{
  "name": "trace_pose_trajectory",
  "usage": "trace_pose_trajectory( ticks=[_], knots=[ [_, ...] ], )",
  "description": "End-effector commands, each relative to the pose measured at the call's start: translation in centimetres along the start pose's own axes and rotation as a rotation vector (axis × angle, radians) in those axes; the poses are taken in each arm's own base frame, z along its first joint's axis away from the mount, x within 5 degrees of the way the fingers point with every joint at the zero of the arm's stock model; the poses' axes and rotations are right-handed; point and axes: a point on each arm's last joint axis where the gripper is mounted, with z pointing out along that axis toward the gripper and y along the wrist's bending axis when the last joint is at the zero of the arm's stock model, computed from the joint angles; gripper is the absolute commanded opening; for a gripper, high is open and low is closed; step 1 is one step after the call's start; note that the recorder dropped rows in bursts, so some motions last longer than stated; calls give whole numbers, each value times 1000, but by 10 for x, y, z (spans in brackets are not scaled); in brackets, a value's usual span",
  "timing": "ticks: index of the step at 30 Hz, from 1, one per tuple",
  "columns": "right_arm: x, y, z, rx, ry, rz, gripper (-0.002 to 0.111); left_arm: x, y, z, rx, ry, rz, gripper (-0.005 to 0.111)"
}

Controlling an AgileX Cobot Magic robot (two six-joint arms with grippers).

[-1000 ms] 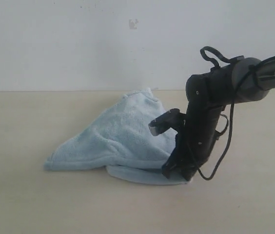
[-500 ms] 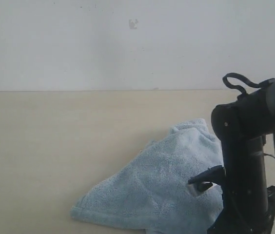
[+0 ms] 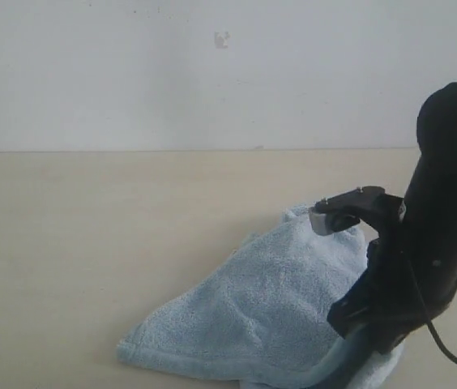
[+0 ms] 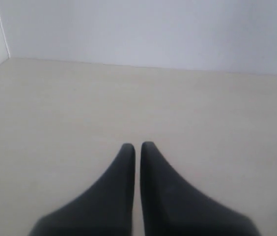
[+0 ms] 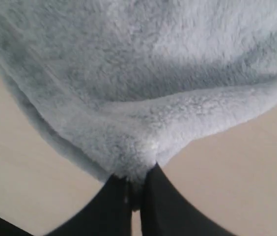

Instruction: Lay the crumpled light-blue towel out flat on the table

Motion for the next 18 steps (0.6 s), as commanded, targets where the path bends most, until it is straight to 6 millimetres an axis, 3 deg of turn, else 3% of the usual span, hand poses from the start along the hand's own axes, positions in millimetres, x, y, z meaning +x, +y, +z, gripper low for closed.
trace_pose_trajectory(
  ticks=[1, 6, 11, 13, 15, 16, 18],
  knots=[
    [-5, 13, -10, -122, -121, -26, 0, -18, -3, -2, 64, -202, -277, 4],
    [-11, 34, -18, -354, -217, -116, 0, -35, 1, -7, 68, -404, -343, 4],
    [-16, 50, -32, -531, -339, -158, 0, -58, 6, -22, 25, -716, -259, 4],
    [-18, 54, -36, -581, -381, -175, 0, -65, 11, -22, 16, -781, -353, 4],
    [-22, 56, -39, -611, -423, -153, 0, -89, 2, -18, 123, -764, -422, 4],
    [-23, 57, -40, -630, -438, -136, 0, -102, -12, -10, 205, -699, -245, 4],
    [-24, 59, -42, -654, -459, -138, 0, -111, -48, 11, 392, -552, 419, 4]
  ],
)
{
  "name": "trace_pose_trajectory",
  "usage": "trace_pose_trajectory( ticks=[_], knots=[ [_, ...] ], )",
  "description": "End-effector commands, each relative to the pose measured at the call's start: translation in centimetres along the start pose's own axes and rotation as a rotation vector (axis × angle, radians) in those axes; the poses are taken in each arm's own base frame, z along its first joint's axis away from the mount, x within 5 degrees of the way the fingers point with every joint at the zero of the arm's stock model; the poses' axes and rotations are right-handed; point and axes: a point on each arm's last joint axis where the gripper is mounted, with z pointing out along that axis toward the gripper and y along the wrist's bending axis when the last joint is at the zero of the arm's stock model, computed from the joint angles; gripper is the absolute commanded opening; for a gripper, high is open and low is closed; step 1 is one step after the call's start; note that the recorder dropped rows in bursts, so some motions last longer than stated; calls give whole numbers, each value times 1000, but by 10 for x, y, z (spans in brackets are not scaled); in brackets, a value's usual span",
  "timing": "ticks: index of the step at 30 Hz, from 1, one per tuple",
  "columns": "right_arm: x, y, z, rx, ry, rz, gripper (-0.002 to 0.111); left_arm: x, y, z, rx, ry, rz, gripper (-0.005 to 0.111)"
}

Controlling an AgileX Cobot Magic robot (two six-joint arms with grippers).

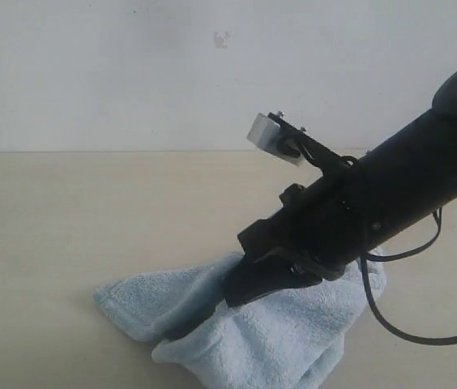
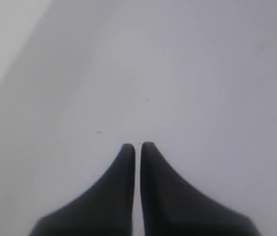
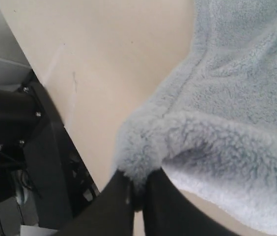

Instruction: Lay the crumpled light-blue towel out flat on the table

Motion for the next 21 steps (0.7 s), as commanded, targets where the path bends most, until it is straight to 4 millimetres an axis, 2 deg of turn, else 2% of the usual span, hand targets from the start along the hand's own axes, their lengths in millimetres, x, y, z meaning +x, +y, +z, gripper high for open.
trace_pose_trajectory(
  ticks=[1, 4, 6, 8, 10, 12, 13, 14, 16, 19, 21],
  knots=[
    [-5, 7, -3, -41, -59, -18, 0, 33, -46, 39, 624, 333, 711, 4],
    [-5, 7, -3, -39, -60, -68, 0, 93, -59, 67, 833, 630, 649, 4],
    [-3, 5, -3, -21, -42, -113, 0, 129, -58, 74, 846, 810, 614, 4],
    [0, 1, -3, 18, -2, -138, 0, 158, -49, 80, 674, 1046, 476, 4],
    [3, -3, -3, 60, 32, -138, 0, 185, -36, 92, 360, 1258, 305, 4],
    [4, -5, -3, 81, 42, -144, 0, 199, -29, 104, 210, 1331, 267, 4],
    [4, -5, -3, 88, 43, -148, 0, 205, -28, 107, 227, 1351, 312, 4],
    [4, -6, -4, 92, 47, -151, 0, 209, -29, 106, 282, 1363, 353, 4],
    [5, -6, -4, 101, 53, -159, 0, 216, -40, 103, 502, 1372, 383, 4],
    [5, -9, -3, 126, 61, -172, 0, 216, -71, 94, 943, 1357, 214, 4],
    [5, -13, -4, 165, 69, -178, 0, 213, -88, 92, 1230, 1254, 126, 4]
  ],
)
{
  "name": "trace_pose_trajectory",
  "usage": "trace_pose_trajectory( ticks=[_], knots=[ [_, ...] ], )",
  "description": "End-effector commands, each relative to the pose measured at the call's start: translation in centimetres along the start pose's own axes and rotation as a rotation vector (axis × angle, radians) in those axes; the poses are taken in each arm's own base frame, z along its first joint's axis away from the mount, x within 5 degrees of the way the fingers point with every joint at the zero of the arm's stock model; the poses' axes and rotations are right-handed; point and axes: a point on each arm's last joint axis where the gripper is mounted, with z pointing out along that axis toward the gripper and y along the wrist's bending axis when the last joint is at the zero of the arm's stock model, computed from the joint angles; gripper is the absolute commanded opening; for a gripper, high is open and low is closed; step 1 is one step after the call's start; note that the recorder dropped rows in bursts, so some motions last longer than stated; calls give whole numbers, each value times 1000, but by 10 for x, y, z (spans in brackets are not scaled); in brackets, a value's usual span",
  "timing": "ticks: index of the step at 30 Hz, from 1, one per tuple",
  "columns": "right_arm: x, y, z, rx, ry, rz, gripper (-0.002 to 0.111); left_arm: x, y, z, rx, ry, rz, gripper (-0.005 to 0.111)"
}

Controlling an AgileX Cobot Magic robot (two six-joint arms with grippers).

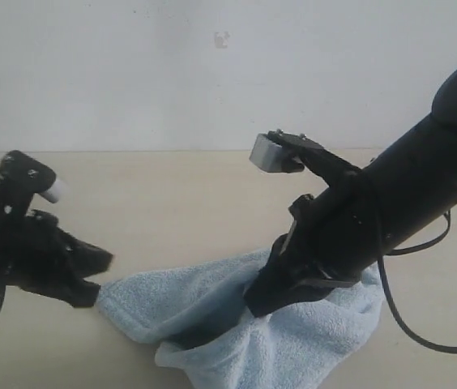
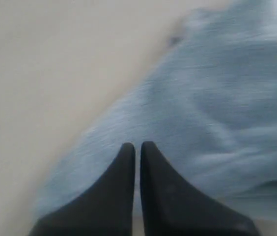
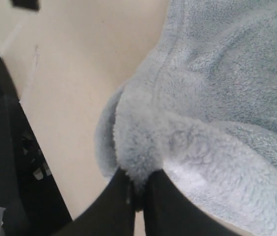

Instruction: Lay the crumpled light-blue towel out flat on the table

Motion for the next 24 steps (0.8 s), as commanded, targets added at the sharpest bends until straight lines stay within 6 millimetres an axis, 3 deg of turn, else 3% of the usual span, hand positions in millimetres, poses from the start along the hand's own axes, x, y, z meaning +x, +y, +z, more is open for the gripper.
trace_pose_trajectory(
  ticks=[1, 4, 7, 13, 16, 19, 24],
  knots=[
    [1, -6, -2, 81, 15, -5, 0, -15, -36, 6, 503, -155, 290, 4],
    [5, -18, -4, 221, 47, 37, 0, -9, -32, 16, 496, -146, 381, 4],
    [7, -30, -7, 351, 59, 115, 0, 7, -20, 27, 412, -8, 455, 8],
    [7, -33, -9, 392, 47, 163, 0, 19, -15, 41, 405, 29, 502, 40],
    [7, -32, -9, 388, 44, 169, 0, 21, -7, 48, 327, 36, 425, 52],
    [6, -32, -8, 376, 36, 182, 0, 25, -2, 56, 289, 55, 374, 55],
    [6, -31, -8, 375, 35, 183, 0, 29, 0, 63, 289, 43, 437, 55]
  ],
)
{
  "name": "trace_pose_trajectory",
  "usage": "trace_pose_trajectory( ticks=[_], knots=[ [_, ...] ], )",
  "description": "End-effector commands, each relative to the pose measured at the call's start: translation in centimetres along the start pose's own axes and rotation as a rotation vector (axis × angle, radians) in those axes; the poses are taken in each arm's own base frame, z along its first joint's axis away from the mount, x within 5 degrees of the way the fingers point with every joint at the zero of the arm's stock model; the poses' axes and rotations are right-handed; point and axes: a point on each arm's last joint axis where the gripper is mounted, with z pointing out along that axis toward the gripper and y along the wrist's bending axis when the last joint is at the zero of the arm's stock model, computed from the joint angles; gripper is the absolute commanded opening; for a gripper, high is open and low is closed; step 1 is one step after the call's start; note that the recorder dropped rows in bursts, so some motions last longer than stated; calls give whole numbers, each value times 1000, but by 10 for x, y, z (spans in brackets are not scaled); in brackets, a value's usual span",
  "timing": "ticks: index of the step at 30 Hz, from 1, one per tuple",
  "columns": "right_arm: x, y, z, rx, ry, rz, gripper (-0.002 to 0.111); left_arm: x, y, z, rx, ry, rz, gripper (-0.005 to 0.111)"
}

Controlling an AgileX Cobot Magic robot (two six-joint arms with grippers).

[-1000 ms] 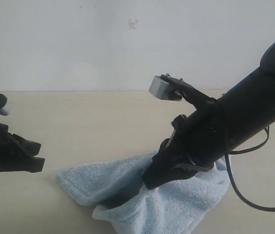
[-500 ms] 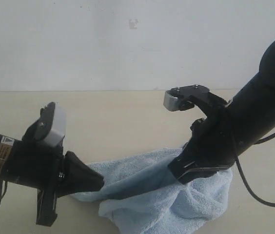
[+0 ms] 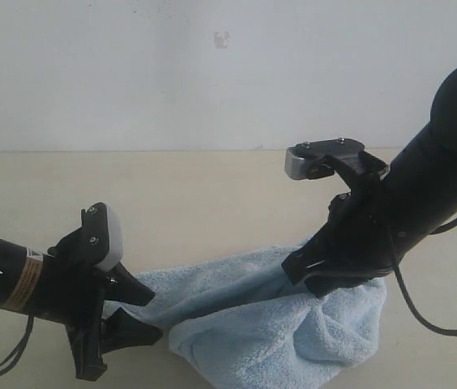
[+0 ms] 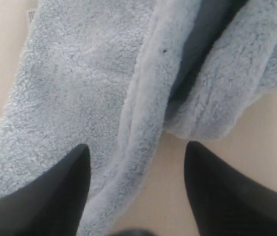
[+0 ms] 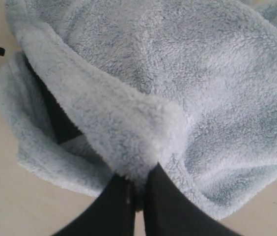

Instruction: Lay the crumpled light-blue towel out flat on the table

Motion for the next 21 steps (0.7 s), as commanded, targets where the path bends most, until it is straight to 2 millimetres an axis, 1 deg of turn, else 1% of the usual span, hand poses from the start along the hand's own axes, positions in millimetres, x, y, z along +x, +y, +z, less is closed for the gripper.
trace_pose_trajectory(
  ticks=[1, 4, 6, 8, 11, 15, 16, 18, 21],
  knots=[
    [-1, 1, -2, 1, -17, 2, 0, 3, 4, 6, -28, -17, -5, 55],
    [-1, 1, -2, 1, -19, 2, 0, 7, 7, 12, -44, -27, -75, 55],
    [-2, 0, -2, 2, -21, 2, 0, 8, 8, 13, -44, -26, -66, 54],
    [-2, 0, -2, 2, -21, 2, 0, 9, 8, 14, -44, -25, -54, 50],
    [-2, 0, -2, 4, -23, 1, 0, 6, 11, 14, -51, -34, -103, 36],
    [-1, -1, -2, 18, -19, -18, 0, 1, 16, 13, -60, -51, -237, 7],
    [-1, -2, -2, 25, -17, -28, 0, -2, 18, 12, -64, -62, -272, 4],
    [0, -4, -3, 55, -9, -61, 0, -10, 22, 8, -71, -80, -310, 4],
    [1, -9, -3, 106, 10, -113, 0, -27, 25, -5, -83, -108, -301, 4]
  ],
)
